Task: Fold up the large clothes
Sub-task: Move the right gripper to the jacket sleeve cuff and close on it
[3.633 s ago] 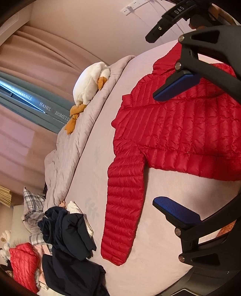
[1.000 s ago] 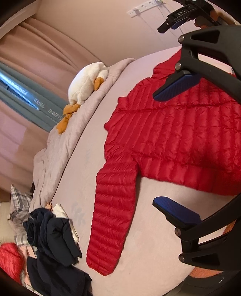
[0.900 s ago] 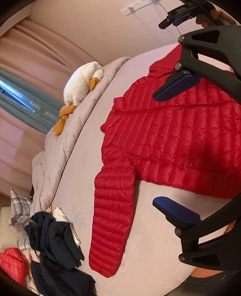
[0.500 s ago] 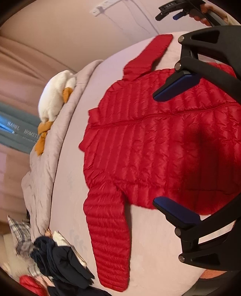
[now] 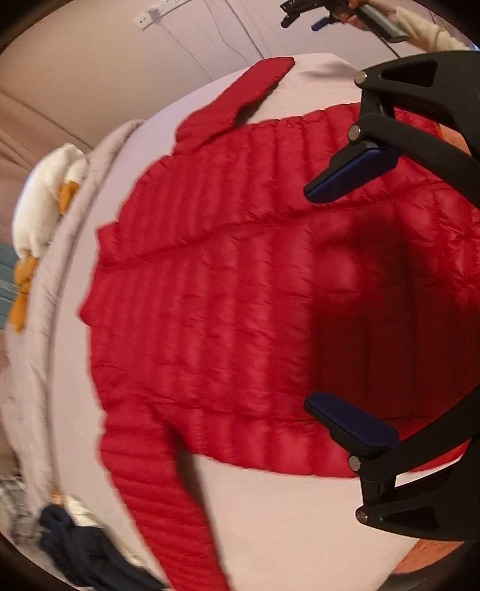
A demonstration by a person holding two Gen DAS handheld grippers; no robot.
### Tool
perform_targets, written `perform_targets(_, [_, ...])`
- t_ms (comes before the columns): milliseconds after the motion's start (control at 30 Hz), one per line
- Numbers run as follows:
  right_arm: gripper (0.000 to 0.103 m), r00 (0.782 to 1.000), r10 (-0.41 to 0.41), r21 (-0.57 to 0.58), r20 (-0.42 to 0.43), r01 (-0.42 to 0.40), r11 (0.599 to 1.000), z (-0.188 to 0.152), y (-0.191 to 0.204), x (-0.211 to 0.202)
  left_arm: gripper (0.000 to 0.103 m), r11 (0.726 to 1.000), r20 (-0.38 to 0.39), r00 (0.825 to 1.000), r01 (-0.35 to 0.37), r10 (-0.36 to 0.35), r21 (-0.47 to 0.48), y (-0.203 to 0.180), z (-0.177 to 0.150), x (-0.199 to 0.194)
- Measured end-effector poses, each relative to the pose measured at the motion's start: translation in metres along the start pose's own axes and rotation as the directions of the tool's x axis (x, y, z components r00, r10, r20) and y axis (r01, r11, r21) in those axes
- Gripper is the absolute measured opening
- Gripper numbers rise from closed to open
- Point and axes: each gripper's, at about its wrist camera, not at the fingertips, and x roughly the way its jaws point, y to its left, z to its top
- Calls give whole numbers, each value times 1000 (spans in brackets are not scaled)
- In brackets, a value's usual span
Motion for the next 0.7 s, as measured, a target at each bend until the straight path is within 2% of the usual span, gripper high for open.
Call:
perform_targets(67, [72,1000,-25,59,-9,26,998,3,-12,12,102,999,-46,998,29,-31,-36,7,-7,8])
perform_targets(167, [70,998,-52,146,-35,56,988,9,-31,36,102,998,-89,996,16,-21,-56,14,-16,15])
perform_targets(200, [66,998,-41,174,-52,50,983,11,-37,46,102,998,-103,995,-6,-1,-64,17,-19,19])
perform_targets(300, [64,994,-5,244,-110,32,969,12,-51,77,102,996,-141,989,-54,43,-73,24,-26,25])
perform_targets(467, [64,980,90,342,-177,-24,939,-1,-61,116,102,996,-140,989,-59,49,-65,26,-31,20])
perform_targets(567, [63,988,79,339,-131,-30,940,-2,-56,115,102,996,-148,987,-71,62,-61,25,-32,20])
perform_targets(700, [46,992,16,302,-126,23,953,1,-48,118,102,996,-157,985,-81,73,-48,23,-31,23])
